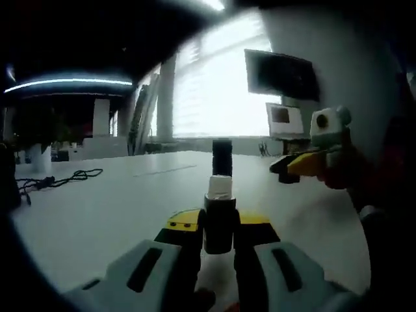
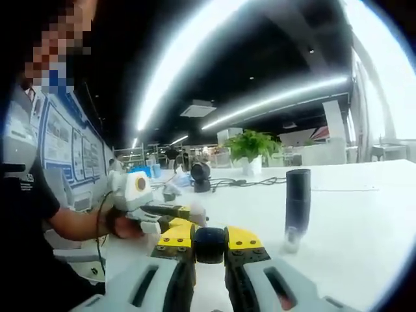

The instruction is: Pick up cosmetic bottle twist off cap place on table pick up cap screw tight cap place on table

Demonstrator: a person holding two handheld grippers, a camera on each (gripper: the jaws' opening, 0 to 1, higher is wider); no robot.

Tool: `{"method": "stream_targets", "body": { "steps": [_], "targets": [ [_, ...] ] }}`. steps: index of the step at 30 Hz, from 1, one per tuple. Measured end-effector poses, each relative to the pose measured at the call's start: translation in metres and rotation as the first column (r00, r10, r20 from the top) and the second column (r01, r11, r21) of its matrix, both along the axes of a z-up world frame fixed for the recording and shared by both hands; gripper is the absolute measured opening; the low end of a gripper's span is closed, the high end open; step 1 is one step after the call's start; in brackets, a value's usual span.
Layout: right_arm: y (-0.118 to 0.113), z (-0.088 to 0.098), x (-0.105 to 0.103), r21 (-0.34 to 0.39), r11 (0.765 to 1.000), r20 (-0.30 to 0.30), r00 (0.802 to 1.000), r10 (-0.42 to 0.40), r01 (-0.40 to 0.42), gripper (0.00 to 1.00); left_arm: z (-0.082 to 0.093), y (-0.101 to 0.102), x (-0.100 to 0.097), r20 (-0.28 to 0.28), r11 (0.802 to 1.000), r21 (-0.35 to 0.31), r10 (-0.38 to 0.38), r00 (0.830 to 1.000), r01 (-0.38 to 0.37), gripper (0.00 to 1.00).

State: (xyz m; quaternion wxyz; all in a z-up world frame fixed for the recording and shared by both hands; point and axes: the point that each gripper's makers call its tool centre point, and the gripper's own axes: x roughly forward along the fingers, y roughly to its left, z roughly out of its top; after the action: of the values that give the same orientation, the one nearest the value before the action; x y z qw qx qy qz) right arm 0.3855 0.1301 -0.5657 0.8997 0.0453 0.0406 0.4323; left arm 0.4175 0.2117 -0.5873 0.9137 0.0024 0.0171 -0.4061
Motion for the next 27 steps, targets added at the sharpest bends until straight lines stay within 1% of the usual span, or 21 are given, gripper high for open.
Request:
{"method": "stream_targets", "body": {
  "steps": [2, 3, 4, 5, 6, 7, 8, 9, 12, 13, 14, 15, 16, 17, 19, 20, 22, 23, 24, 25, 27],
  "targets": [
    [0.000, -0.001, 0.001, 0.001, 1.000, -0.003, 1.000, 0.000, 0.000, 0.12, 0.002, -0.001, 0.000, 0.005, 1.000, 0.000, 0.012, 1.000, -0.012, 0.08],
    [0.000, -0.002, 0.001, 0.001, 1.000, -0.004, 1.000, 0.000, 0.000, 0.12, 0.003, 0.000, 0.000, 0.022, 1.000, 0.009, 0.022, 1.000, -0.022, 0.08],
    [0.001, -0.002, 0.001, 0.002, 1.000, -0.005, 1.000, 0.001, -0.001, 0.12, 0.005, 0.000, 0.000, 0.025, 1.000, 0.004, 0.021, 0.999, -0.021, 0.08],
    [0.001, -0.002, 0.001, 0.004, 1.000, -0.005, 1.000, 0.001, -0.001, 0.12, 0.010, -0.001, 0.000, 0.025, 0.999, -0.024, 0.026, 0.999, -0.025, 0.08],
    [0.001, -0.002, 0.001, 0.005, 1.000, -0.006, 1.000, 0.002, -0.002, 0.12, 0.007, 0.003, 0.003, -0.018, 0.997, -0.036, 0.061, 0.998, -0.061, 0.08],
    [0.001, -0.002, 0.000, 0.004, 1.000, -0.006, 1.000, 0.003, -0.003, 0.12, 0.006, 0.003, 0.004, -0.022, 0.998, -0.024, 0.058, 0.998, -0.059, 0.08],
    [0.001, -0.002, 0.000, 0.004, 1.000, -0.006, 1.000, 0.003, -0.003, 0.12, 0.006, 0.003, 0.004, -0.018, 0.998, -0.030, 0.051, 0.999, -0.051, 0.08],
    [0.001, -0.002, 0.000, 0.005, 1.000, -0.007, 1.000, 0.004, -0.004, 0.12, 0.005, 0.005, 0.006, -0.035, 0.997, -0.047, 0.063, 0.997, -0.064, 0.08],
    [0.001, -0.003, 0.000, 0.005, 1.000, -0.009, 1.000, 0.004, -0.003, 0.12, 0.001, 0.006, 0.008, -0.061, 0.997, -0.037, 0.068, 0.996, -0.071, 0.08],
    [0.001, -0.003, 0.000, 0.005, 1.000, -0.009, 1.000, 0.004, -0.003, 0.12, 0.002, 0.006, 0.008, -0.048, 0.996, -0.041, 0.072, 0.996, -0.074, 0.08],
    [0.001, -0.004, 0.000, 0.004, 1.000, -0.009, 1.000, 0.004, -0.004, 0.12, 0.001, 0.006, 0.008, -0.048, 0.996, -0.041, 0.075, 0.996, -0.077, 0.08],
    [0.001, -0.004, 0.001, 0.005, 1.000, -0.010, 1.000, 0.003, -0.003, 0.12, -0.001, 0.006, 0.010, -0.062, 0.995, -0.033, 0.094, 0.994, -0.096, 0.08],
    [0.001, -0.004, 0.001, 0.006, 1.000, -0.011, 1.000, 0.003, -0.002, 0.12, -0.003, 0.007, 0.012, -0.049, 0.995, -0.011, 0.103, 0.993, -0.103, 0.08],
    [0.001, -0.005, 0.001, 0.006, 1.000, -0.012, 1.000, 0.002, -0.002, 0.12, -0.004, 0.008, 0.012, -0.012, 0.994, 0.021, 0.109, 0.994, -0.108, 0.08],
    [0.001, -0.005, 0.001, 0.007, 1.000, -0.013, 1.000, 0.002, -0.002, 0.12, -0.008, 0.006, 0.008, -0.008, 0.995, 0.027, 0.095, 0.995, -0.095, 0.08],
    [0.001, -0.005, 0.001, 0.007, 1.000, -0.013, 1.000, 0.002, -0.002, 0.12, -0.006, 0.006, 0.008, -0.009, 0.996, 0.016, 0.091, 0.996, -0.090, 0.08],
    [0.001, -0.006, 0.001, 0.008, 1.000, -0.015, 1.000, 0.002, -0.002, 0.12, -0.007, 0.007, 0.010, -0.021, 0.994, 0.011, 0.106, 0.994, -0.106, 0.08],
    [0.002, -0.006, 0.001, 0.009, 1.000, -0.016, 1.000, 0.003, -0.003, 0.12, -0.007, 0.007, 0.011, -0.017, 0.995, 0.012, 0.102, 0.995, -0.102, 0.08],
    [0.003, -0.006, 0.001, 0.009, 1.000, -0.016, 1.000, 0.003, -0.003, 0.12, -0.012, 0.006, 0.011, -0.034, 0.994, 0.029, 0.103, 0.994, -0.102, 0.08],
    [0.003, -0.007, 0.001, 0.009, 1.000, -0.017, 1.000, 0.004, -0.004, 0.12, -0.014, 0.005, 0.013, -0.039, 0.994, 0.033, 0.108, 0.993, -0.107, 0.08],
    [0.004, -0.007, 0.001, 0.009, 1.000, -0.018, 1.000, 0.006, -0.006, 0.12, -0.020, 0.000, 0.010, -0.034, 0.993, 0.072, 0.092, 0.995, -0.089, 0.08]
  ]
}}
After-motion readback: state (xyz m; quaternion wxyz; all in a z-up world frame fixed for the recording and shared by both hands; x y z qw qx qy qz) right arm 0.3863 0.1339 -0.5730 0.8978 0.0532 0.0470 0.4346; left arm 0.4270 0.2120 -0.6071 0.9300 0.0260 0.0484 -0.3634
